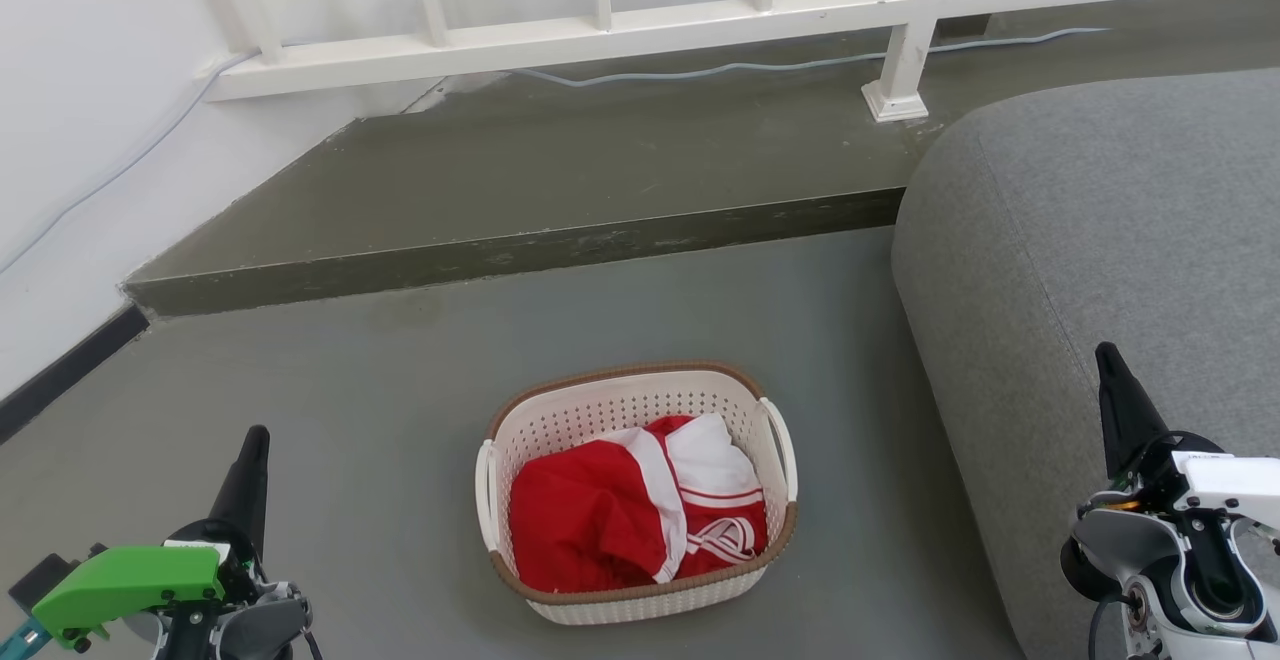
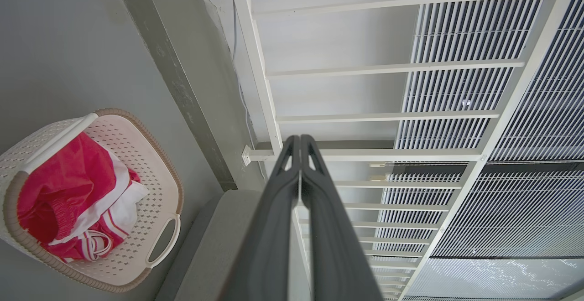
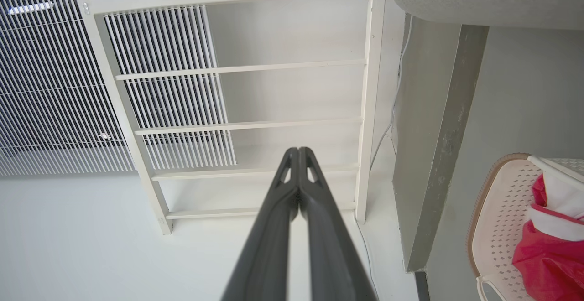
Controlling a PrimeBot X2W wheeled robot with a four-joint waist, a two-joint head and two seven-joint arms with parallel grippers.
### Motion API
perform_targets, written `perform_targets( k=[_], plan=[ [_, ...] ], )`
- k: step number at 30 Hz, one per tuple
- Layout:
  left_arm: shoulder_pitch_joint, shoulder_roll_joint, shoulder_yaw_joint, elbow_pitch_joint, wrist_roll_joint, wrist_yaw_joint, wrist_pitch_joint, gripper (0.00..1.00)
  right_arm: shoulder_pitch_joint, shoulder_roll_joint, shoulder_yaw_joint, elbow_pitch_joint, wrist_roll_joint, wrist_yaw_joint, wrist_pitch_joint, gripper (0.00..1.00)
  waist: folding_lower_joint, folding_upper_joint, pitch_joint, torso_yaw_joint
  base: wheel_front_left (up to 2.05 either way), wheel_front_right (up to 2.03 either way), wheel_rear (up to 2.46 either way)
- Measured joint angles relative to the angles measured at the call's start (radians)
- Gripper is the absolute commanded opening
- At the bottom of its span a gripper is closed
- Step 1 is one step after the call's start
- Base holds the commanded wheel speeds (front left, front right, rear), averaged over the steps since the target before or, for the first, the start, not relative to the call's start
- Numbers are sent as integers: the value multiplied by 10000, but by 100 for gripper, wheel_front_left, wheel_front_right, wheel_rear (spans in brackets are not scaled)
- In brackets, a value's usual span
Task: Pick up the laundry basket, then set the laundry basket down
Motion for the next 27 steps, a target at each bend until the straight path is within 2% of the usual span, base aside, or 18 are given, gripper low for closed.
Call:
perform_targets(
  k=[11,12,13,14,18,27],
  plan=[
    [0,0,0,0,0,0,0,0,0,0,0,0,0,0,0,0,0,0,0,0,0,0,0],
    [0,0,0,0,0,0,0,100,0,0,0,0,0,0,0,100,0,0,0,0,0,0,0],
    [2,-2,-2,8,0,2,0,0,2,2,0,10,2,-2,0,0,0,0,0,0,0,0,0],
    [35,-12,-12,98,0,8,0,100,45,23,6,81,4,-36,-2,100,0,0,-1,-1,0,0,0],
    [357,-153,-61,410,0,13,-2,100,438,201,40,376,4,-46,-6,100,0,0,0,-1,0,0,0],
    [365,-174,-130,288,6,13,-134,100,434,199,159,130,0,-44,-130,100,0,0,15,1,0,0,0]
  ],
)
